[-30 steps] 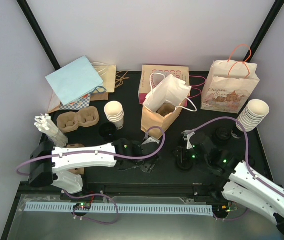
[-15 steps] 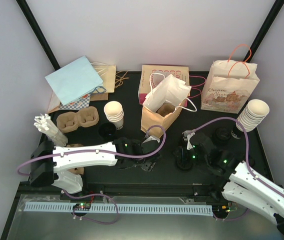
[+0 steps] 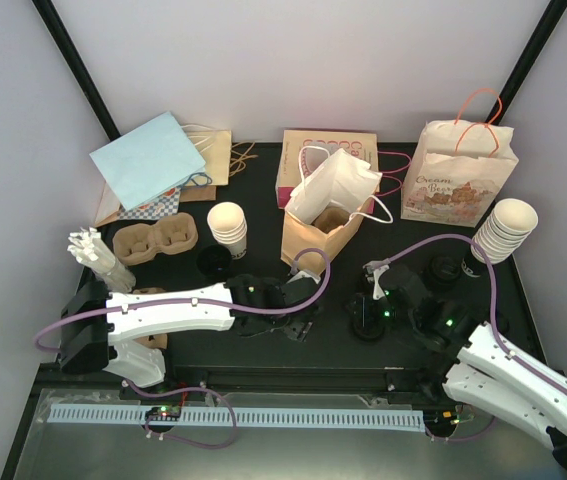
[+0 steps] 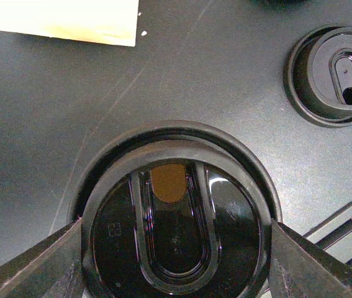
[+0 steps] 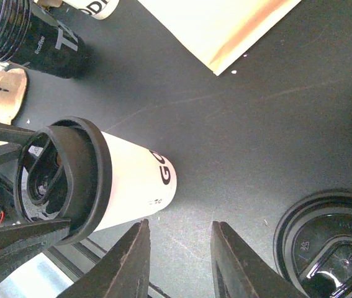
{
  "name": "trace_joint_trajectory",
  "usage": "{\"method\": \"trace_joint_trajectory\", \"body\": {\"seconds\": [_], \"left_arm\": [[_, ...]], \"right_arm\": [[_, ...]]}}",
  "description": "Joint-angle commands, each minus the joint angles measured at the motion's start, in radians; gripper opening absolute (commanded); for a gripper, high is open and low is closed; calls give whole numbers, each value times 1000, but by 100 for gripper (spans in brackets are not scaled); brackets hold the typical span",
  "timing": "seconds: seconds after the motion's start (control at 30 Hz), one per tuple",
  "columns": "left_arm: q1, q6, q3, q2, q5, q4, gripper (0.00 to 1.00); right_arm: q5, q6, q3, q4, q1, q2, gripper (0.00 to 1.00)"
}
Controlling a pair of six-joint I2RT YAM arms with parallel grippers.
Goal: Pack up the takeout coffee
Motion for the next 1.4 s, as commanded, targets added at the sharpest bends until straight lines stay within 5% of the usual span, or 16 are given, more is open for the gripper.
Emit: {"method": "trace_joint_trajectory", "body": {"seconds": [0.0,0.33,0.8,1.1,1.37], "left_arm": [[11,13,-27,19,52,-7,70],[13,21,10,-17,78,-12,98],[44,-18,-31,-309,118,-9,99],[258,-98,-364,-651,332,173,86],[383,-152,-552,-750,510,268,63]], "right_arm": [[-4,-18,16,6,-5,-1,30],[-22,-48,29,1,-6,16,32],[-35,-196,141,-43,4,95,46],[145,-305,321,-105,188,242,65],[270,-409,449,-166,333,412,79]]}}
